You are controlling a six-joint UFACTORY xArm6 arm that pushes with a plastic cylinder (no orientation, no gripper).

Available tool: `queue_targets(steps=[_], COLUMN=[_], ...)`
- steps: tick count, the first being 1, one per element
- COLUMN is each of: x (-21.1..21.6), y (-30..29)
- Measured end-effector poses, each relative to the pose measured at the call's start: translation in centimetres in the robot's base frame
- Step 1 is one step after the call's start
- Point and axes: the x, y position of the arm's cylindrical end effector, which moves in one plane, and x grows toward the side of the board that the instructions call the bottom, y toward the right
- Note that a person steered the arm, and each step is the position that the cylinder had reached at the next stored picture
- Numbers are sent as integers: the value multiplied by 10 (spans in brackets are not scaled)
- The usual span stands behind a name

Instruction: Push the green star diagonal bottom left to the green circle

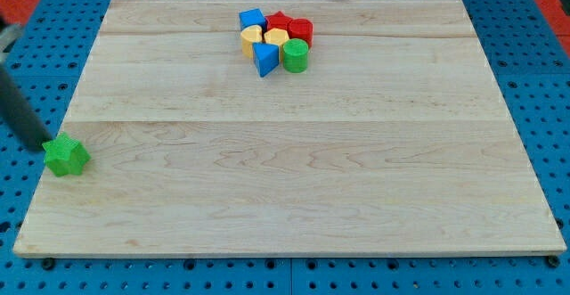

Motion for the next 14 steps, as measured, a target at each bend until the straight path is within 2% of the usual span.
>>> queue_targets(steps=[1, 3, 4, 5, 7, 8, 9, 11, 13, 14], x=[-3, 89, 57, 20, 2, -31, -24, 38, -19, -25], y=[5, 58, 82, 79, 16, 24, 82, 104, 222, 223])
